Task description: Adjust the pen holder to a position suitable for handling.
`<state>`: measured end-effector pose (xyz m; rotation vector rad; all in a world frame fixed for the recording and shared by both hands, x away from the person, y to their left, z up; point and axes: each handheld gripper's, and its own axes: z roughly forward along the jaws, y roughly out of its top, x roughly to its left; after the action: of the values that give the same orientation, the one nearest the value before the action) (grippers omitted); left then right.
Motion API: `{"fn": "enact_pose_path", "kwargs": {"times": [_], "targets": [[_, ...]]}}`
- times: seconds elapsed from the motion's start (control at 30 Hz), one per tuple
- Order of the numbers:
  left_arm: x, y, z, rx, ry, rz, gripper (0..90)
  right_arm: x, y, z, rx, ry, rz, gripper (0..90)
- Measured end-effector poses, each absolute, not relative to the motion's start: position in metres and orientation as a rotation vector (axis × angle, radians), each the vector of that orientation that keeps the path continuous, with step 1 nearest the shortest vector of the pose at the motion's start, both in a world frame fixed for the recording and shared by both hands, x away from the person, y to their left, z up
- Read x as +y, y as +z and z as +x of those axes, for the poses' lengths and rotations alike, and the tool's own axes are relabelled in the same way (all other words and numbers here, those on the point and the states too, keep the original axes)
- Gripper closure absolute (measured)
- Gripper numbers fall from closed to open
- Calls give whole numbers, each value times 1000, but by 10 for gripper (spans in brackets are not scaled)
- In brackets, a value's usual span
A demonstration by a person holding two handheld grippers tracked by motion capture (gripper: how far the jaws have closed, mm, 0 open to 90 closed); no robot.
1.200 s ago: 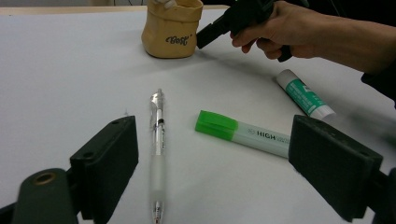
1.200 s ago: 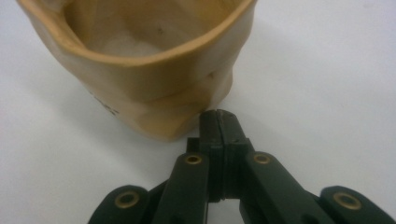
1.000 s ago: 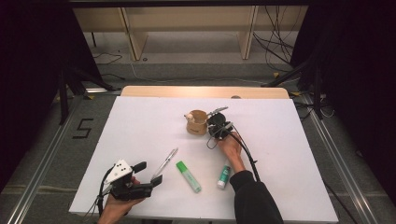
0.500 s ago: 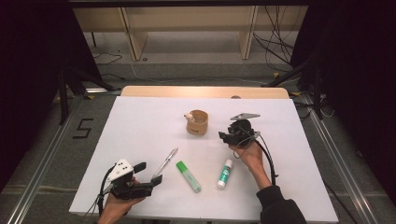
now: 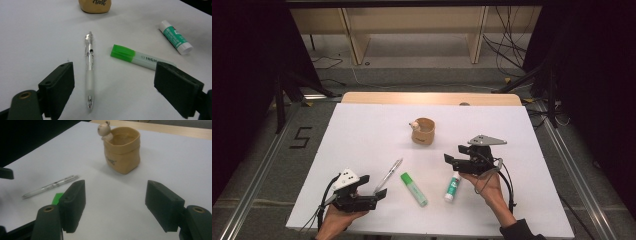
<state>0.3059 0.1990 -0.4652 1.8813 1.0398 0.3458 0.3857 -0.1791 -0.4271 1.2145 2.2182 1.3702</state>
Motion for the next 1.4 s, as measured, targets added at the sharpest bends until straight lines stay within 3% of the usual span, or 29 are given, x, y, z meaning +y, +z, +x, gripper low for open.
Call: {"fn": "enact_pose_path", "kwargs": {"times": [1.4], "targets": [[181,-455,339,1131,276,2189,202,-199,-431,325,2214,1453,1123,244]]}}
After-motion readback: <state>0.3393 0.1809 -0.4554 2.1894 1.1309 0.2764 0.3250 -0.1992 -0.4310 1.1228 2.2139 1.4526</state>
